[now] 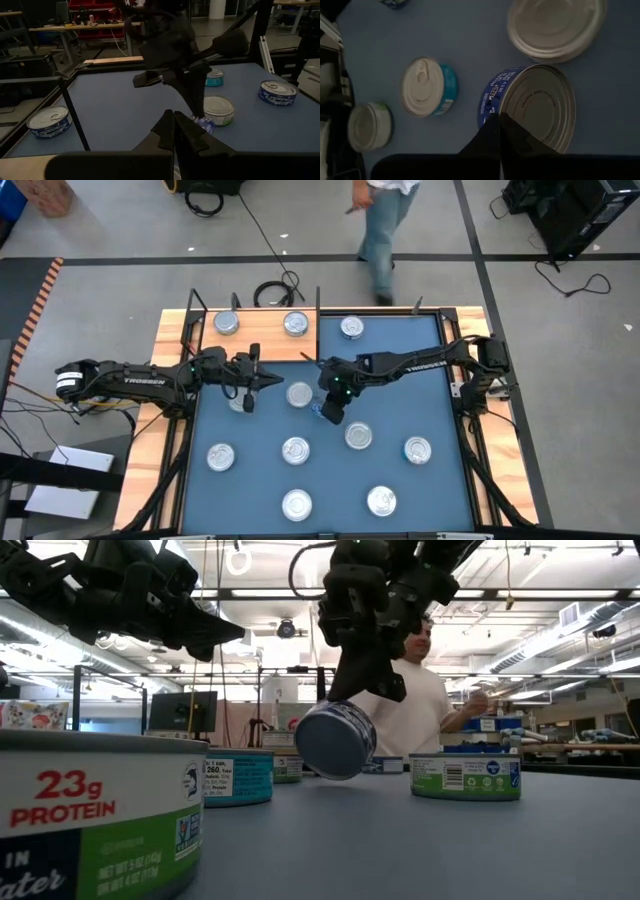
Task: Stack canned seafood by type on shelf
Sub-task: Put the blue tuna can on the shelf
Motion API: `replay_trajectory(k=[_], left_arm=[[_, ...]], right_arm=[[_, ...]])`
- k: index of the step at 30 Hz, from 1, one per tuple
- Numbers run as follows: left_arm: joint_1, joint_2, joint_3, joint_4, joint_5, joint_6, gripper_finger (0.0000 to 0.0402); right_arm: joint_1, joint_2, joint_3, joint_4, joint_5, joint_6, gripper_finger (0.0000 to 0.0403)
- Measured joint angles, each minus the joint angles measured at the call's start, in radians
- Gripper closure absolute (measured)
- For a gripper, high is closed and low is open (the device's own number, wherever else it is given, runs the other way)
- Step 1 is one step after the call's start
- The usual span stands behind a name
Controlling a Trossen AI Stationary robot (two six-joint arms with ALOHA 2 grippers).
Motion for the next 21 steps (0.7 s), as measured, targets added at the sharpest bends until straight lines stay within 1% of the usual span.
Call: replay_trajectory(k=[7,14,21], left_arm=[[0.0,0.0,0.0,0.0,0.0,0.0,0.0396],[0.0,0.0,0.0,0.0,0.002,0.001,0.0396],[0.0,0.0,0.0,-0.01,0.002,0.001,0.0396]], right_arm=[[-0.031,0.0,0.0,-0.018,-0.005,-0.026,0.0402],[-0.033,0.0,0.0,0.042,-0.132,0.002,0.0402],[-0.035,0.0,-0.017,0.066,-0.157,0.004,0.0402]])
